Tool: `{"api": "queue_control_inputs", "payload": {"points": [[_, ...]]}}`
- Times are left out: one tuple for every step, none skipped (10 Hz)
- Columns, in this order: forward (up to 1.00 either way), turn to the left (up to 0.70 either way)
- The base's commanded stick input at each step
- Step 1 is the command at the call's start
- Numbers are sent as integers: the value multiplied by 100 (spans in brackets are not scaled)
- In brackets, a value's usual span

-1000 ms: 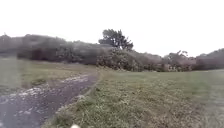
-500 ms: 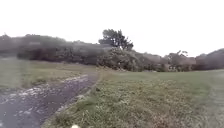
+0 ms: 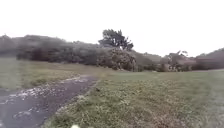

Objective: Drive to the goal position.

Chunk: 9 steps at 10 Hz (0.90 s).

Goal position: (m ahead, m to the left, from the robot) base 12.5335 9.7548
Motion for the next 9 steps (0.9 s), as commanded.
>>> {"api": "queue_control_inputs", "payload": {"points": [[6,0],[6,0],[6,0],[6,0],[6,0],[6,0],[6,0],[6,0],[6,0]]}}
